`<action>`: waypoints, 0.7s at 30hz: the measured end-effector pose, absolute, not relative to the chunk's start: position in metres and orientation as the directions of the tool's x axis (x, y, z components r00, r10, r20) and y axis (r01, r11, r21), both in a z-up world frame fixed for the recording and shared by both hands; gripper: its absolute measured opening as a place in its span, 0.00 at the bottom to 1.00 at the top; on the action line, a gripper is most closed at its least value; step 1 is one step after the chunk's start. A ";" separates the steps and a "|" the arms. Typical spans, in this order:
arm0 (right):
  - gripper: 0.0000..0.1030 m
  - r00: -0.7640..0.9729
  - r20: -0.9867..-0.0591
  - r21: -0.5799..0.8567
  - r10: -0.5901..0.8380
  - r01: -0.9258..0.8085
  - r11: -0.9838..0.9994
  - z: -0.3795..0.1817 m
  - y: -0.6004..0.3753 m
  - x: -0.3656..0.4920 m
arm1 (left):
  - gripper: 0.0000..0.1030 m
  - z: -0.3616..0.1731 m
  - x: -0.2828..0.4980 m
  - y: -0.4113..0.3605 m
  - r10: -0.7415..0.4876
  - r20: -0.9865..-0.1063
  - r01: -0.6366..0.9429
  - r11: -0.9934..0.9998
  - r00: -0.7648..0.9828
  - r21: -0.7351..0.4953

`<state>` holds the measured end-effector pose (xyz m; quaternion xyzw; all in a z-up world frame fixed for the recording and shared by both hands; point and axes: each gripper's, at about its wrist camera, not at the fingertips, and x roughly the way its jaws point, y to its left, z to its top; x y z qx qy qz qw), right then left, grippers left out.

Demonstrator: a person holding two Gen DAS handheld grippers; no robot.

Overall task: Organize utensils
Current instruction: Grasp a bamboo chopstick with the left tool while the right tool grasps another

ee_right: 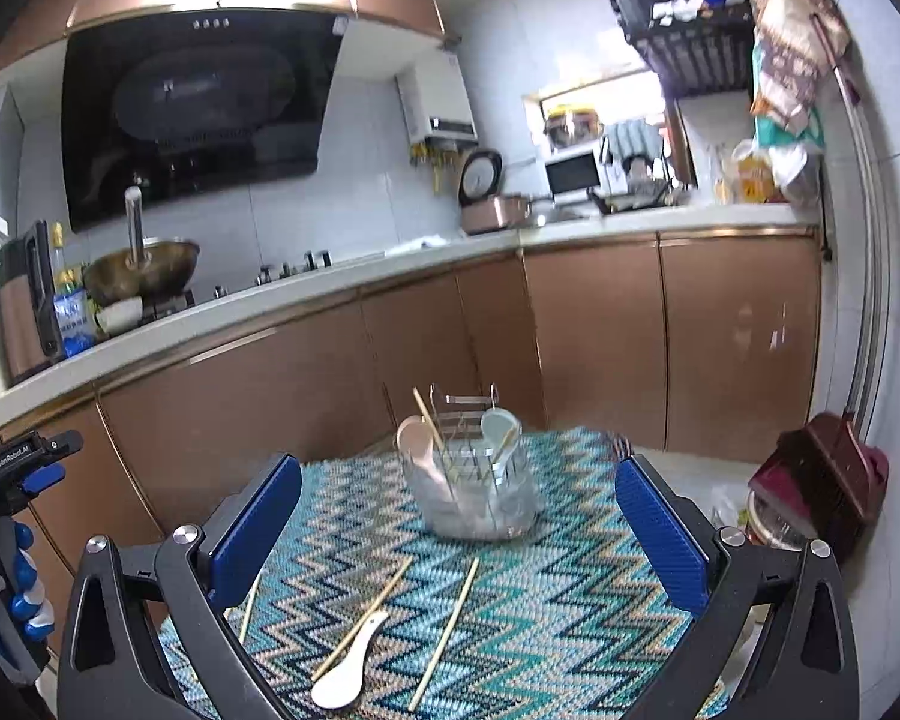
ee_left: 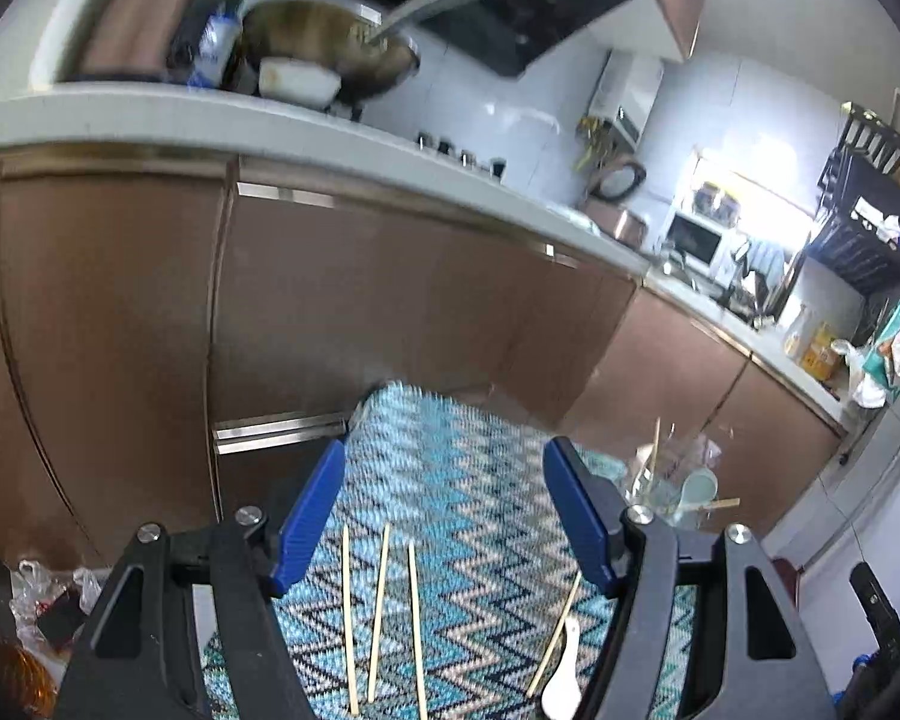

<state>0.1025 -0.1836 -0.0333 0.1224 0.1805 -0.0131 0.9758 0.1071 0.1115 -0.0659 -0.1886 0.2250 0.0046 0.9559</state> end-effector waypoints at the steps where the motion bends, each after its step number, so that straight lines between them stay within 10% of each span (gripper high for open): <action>1: 1.00 0.928 -0.371 0.238 0.022 0.072 0.969 -0.037 -0.183 0.106 | 0.65 -0.073 0.112 0.113 -0.095 -0.456 -0.088 0.927 0.885 -0.364; 10: 0.91 0.839 -0.535 0.277 0.095 0.068 0.958 -0.082 -0.183 0.147 | 0.63 -0.144 0.176 0.115 -0.304 -0.640 -0.039 0.885 0.706 -0.464; 21: 0.54 0.666 -0.706 0.379 0.242 0.067 0.923 -0.151 -0.186 0.213 | 0.30 -0.234 0.264 0.116 -0.341 -0.824 -0.120 0.892 0.453 -0.435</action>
